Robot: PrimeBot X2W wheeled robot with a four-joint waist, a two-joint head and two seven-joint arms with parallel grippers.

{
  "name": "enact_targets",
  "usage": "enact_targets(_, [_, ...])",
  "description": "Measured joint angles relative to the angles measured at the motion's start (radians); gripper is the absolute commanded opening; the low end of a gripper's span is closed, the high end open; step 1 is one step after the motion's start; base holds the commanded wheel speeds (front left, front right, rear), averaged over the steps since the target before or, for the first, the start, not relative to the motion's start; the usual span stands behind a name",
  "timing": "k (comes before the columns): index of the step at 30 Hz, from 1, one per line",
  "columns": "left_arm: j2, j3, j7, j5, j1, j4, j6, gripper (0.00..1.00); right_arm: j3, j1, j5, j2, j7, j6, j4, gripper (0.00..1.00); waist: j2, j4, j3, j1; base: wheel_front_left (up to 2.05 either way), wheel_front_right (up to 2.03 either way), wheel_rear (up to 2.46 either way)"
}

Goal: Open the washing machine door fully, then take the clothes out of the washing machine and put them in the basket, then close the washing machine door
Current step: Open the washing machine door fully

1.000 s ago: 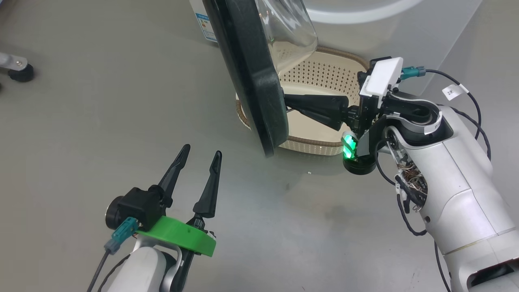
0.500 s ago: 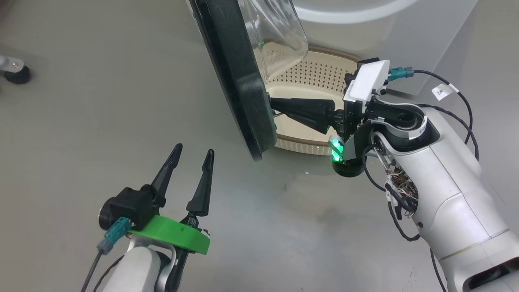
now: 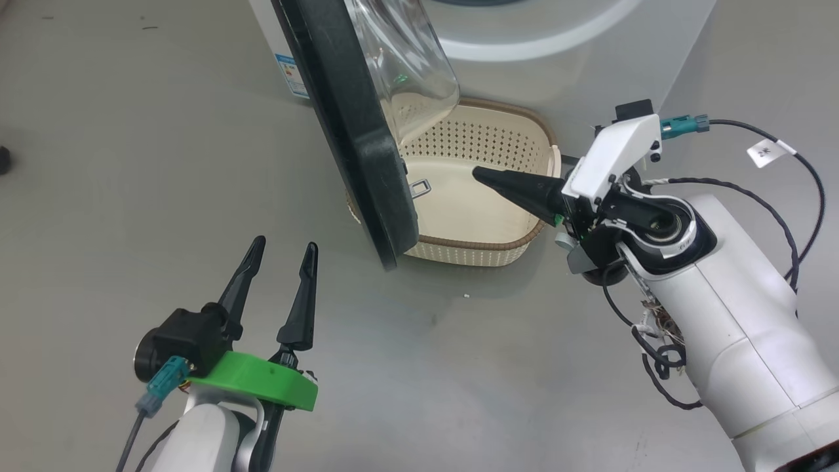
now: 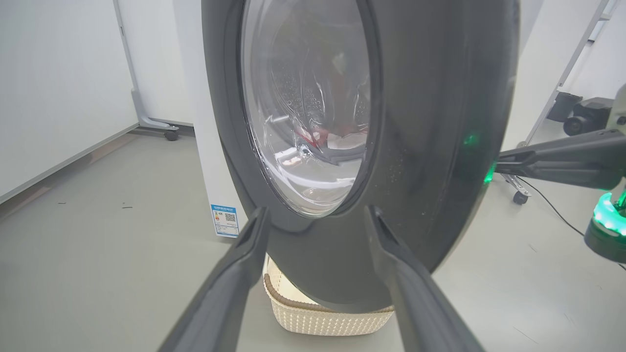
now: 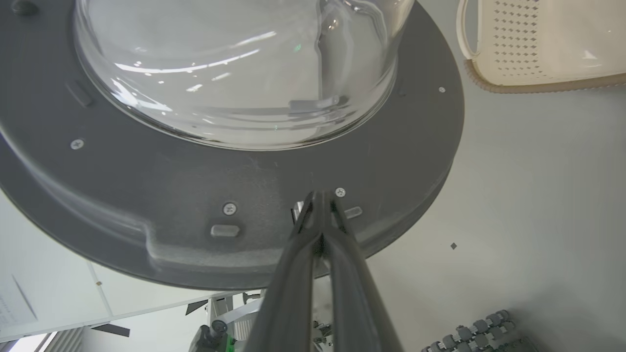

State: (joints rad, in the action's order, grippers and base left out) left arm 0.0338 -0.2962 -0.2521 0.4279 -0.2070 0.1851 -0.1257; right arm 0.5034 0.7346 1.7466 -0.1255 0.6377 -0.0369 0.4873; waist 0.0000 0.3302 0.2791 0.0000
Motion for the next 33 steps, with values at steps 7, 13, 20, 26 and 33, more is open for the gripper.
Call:
enact_targets(7, [0.007, 0.031, 0.000, 0.000, 0.031, 0.002, 0.000, 1.00, 0.075, -0.045, -0.189, -0.069, -0.107, 0.092, -0.031, 0.00, 0.0000, -0.047, -0.037, 0.0000, 0.00, 0.00, 0.00])
enact_targets(13, [0.014, 0.048, 0.000, 0.000, 0.039, 0.001, 0.000, 1.00, 0.099, -0.089, -0.323, -0.120, -0.227, 0.125, -0.056, 0.00, 0.0000, -0.090, -0.068, -0.0001, 0.00, 0.00, 0.00])
enact_targets(20, [0.015, 0.076, 0.000, 0.001, 0.056, -0.001, 0.000, 1.00, 0.121, -0.142, -0.488, -0.181, -0.403, 0.142, -0.095, 0.00, 0.0000, -0.135, -0.104, -0.0001, 0.00, 0.00, 0.00])
enact_targets(26, [0.016, 0.098, 0.000, 0.002, 0.063, -0.004, 0.000, 1.00, 0.128, -0.194, -0.643, -0.252, -0.569, 0.149, -0.110, 0.00, 0.0000, -0.164, -0.132, -0.0001, 0.00, 0.00, 0.00])
enact_targets(33, [0.022, 0.118, 0.000, 0.002, 0.074, -0.009, 0.000, 1.00, 0.153, -0.302, -0.688, -0.236, -0.694, 0.150, -0.110, 0.00, 0.0000, -0.191, -0.157, -0.0001, 0.00, 0.00, 0.00])
